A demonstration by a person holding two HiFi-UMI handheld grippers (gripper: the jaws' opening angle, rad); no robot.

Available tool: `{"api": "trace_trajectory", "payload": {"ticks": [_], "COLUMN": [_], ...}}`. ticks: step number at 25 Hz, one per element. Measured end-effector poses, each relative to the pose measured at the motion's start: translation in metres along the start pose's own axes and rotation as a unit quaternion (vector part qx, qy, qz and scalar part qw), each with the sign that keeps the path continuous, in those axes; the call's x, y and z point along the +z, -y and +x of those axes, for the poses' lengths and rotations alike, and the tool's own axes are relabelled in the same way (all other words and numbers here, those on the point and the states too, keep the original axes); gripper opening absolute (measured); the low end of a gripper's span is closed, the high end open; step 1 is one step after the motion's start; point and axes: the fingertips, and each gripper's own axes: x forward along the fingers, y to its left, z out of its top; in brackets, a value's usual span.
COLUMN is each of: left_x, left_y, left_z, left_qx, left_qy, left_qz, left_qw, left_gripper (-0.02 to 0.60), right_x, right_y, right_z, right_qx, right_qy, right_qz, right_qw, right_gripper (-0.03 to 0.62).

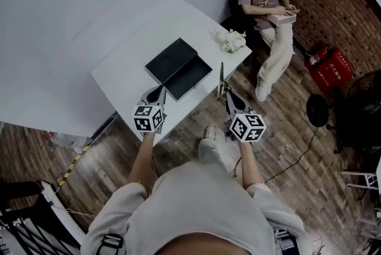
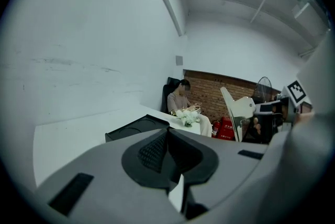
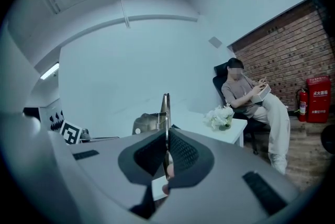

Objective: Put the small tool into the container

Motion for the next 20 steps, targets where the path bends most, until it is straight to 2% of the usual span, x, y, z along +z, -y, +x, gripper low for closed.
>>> {"api": "trace_trajectory", "payload": {"ticks": [9, 20], "left_x": [0.03, 0.062], "left_y": [-0.003, -0.017], "left_z": [0.073, 0.125], "left_qx": [0.038, 0.096], "left_qy": [-0.019, -0.008], "left_qz": [-0.006, -0.027], "left_qw": [0.9991, 0.995], "left_gripper": [0.012, 0.012], "right_x": [0.048, 0.089], "right_y": [0.074, 0.135], "right_z": [0.058, 0.112], "right_qx": [0.022, 0.057], "right_qy": [-0.015, -0.03], "right_qz": [0.003, -0.006], "right_qw": [1.0, 0.998], "right_gripper": [0.003, 0.003]}}
